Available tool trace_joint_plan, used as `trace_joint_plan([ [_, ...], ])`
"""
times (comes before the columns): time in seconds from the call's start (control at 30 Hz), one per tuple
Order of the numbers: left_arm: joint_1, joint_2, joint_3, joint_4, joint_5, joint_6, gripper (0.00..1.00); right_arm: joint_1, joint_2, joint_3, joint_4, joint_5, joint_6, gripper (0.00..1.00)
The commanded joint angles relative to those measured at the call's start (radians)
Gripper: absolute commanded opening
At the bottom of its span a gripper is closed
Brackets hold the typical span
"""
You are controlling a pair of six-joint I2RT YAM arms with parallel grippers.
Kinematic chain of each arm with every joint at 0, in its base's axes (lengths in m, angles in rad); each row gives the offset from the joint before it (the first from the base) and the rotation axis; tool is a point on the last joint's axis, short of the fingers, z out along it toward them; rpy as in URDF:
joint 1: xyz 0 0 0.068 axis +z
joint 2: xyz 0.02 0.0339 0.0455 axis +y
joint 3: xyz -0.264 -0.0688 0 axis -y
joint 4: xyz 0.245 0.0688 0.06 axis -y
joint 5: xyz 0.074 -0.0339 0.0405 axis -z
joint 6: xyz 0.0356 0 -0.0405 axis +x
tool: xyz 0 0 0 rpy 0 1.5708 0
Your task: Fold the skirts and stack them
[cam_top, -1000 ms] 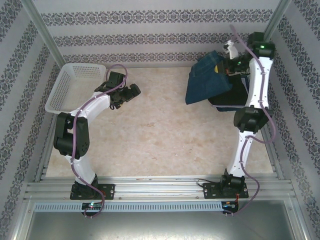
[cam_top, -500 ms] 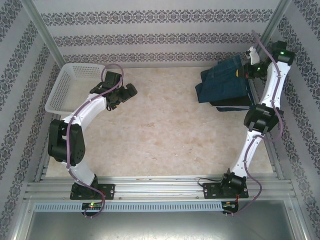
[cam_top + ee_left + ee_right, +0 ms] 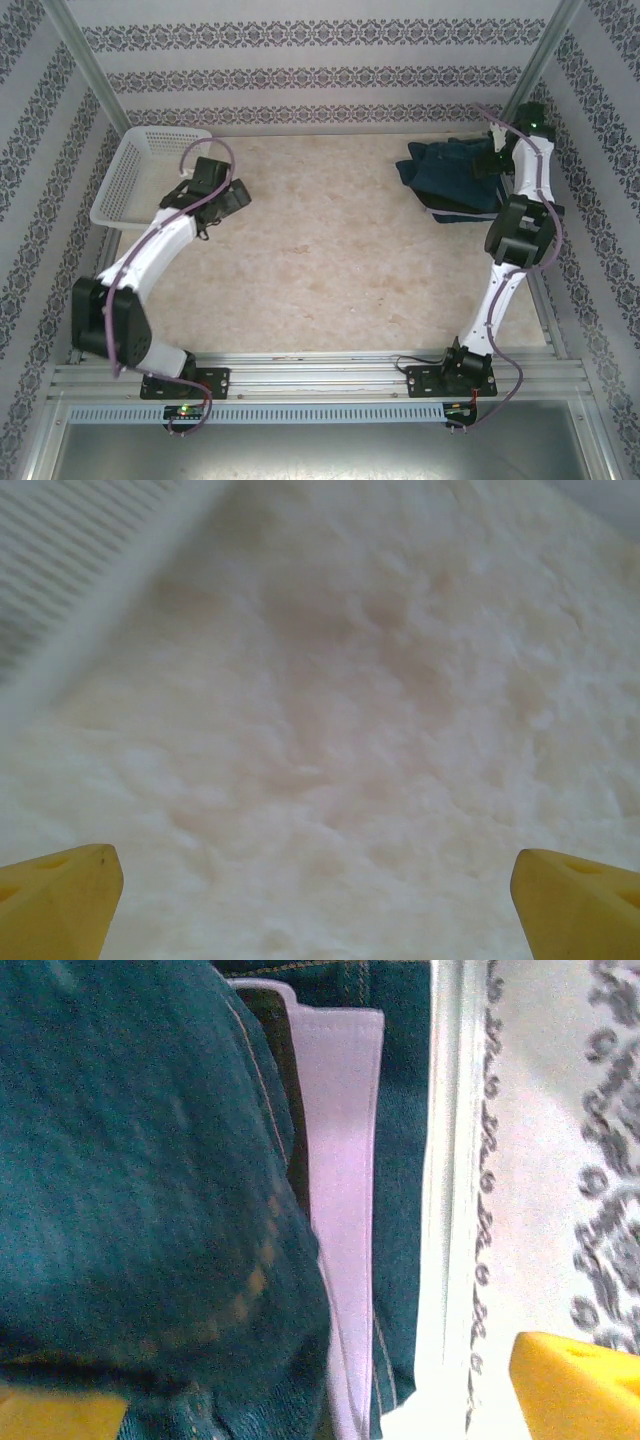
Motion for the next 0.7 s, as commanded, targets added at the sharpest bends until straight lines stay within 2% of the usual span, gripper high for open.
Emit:
trace_joint_plan([
  [0.0,0.028,-0.164,-0.102,-0.008,-0.247,0.112,1.0,0.022,-0.265,-0.153,0.242,0.047,0.123,0.98],
  [0.13,0.049,-0.37,-0.317,0.104,-0.423,0.209,1.0,0.065,-0.508,-0.41,0.385,0.089,0.246,0.98],
  [0.23,0.08,-0.462,-0.461,0.227,-0.418,0.3,1.0,0.093,-0.685,-0.635,0.511,0.122,0.376,0.98],
  [0.37,0.135,-0.464,-0.629,0.418,-0.405,0.382,1.0,0.101,-0.897,-1.021,0.739,-0.046,0.567,0.98],
  [0.5,0.235,-0.38,-0.77,0.655,-0.239,0.413,1.0,0.135,-1.039,-1.457,1.086,-0.086,0.639,0.98],
  [0.57,0.292,-0.29,-0.786,0.748,-0.129,0.428,1.0,0.148,-1.055,-1.56,1.123,-0.073,0.644,0.98],
  [0.6,0.311,-0.255,-0.753,0.726,-0.066,0.432,1.0,0.153,-1.051,-1.583,1.127,-0.072,0.636,0.98],
  [0.67,0.318,-0.165,-0.723,0.819,0.032,0.49,1.0,0.16,-1.042,-1.639,1.203,-0.099,0.625,0.98],
])
